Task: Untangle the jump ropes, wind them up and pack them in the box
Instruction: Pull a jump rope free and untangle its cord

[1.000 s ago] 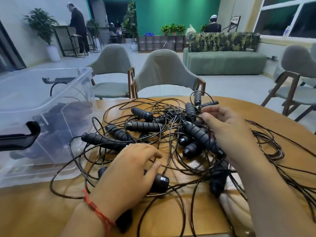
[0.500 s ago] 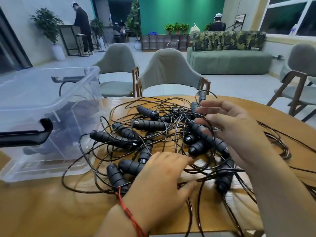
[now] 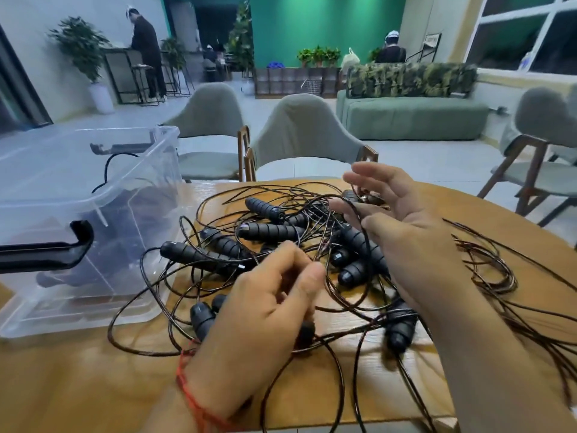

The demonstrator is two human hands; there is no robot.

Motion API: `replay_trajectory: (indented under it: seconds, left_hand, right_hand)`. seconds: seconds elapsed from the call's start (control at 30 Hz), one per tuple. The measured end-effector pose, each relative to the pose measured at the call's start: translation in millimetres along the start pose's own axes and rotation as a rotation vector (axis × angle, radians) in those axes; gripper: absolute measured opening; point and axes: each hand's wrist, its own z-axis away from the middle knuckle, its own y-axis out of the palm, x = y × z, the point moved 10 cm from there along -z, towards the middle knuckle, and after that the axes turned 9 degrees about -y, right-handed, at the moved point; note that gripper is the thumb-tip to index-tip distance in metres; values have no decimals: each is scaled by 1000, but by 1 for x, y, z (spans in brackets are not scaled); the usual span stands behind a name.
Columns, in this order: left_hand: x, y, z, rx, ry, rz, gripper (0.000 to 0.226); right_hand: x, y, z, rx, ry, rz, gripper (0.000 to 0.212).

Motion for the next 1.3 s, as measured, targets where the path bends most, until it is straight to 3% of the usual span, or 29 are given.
replay_trajectory:
  seconds: [0.07, 0.17, 0.27, 0.33, 0.43, 0.5, 0.63, 0.7, 0.8, 0.87, 1.0, 1.1, 1.2, 1.3]
  left_hand:
    - [2, -12, -2, -39, -47, 88, 18]
    - [10, -24, -4, -114, -61, -41, 13]
    - [28, -44, -6, -289, -137, -20, 9]
    - [31, -55, -5, -363, -153, -97, 17]
    - [7, -50, 0, -297, 14, -222, 30]
    - [-14, -25, 4, -157, 167, -384, 32]
    - [-8, 22, 5, 57, 199, -606, 30]
    - [-1, 26, 4, 71, 184, -639, 23]
    - [-7, 4, 3, -39, 161, -531, 25]
    - [-16, -26, 6, -194, 122, -385, 36]
    - [-29, -75, 12, -349, 59, 75, 26]
    - [-28, -86, 11, -322, 74, 166, 24]
    - [-22, -88, 10, -304, 54, 216, 24]
    - [-21, -82, 8, -257, 48, 185, 20]
  right_hand:
    - [-2, 2, 2, 4, 20, -82, 66]
    - [-1, 6, 5, -2, 38, -237, 55]
    - [5, 11, 7, 3, 39, -300, 50]
    - [9, 13, 7, 10, 30, -317, 47]
    - [17, 21, 9, 38, 2, -337, 43]
    - [23, 30, 11, 65, -26, -355, 41]
    - [33, 40, 14, 77, -74, -401, 36]
    - [37, 39, 14, 61, -94, -411, 34]
    - [35, 32, 13, 31, -95, -411, 32]
    - [33, 32, 13, 57, -84, -337, 34]
    - [27, 49, 20, 211, -103, 201, 53]
    - [19, 79, 31, 416, -141, 486, 61]
    - [9, 100, 38, 506, -181, 565, 66]
    - [-1, 114, 41, 524, -205, 552, 45]
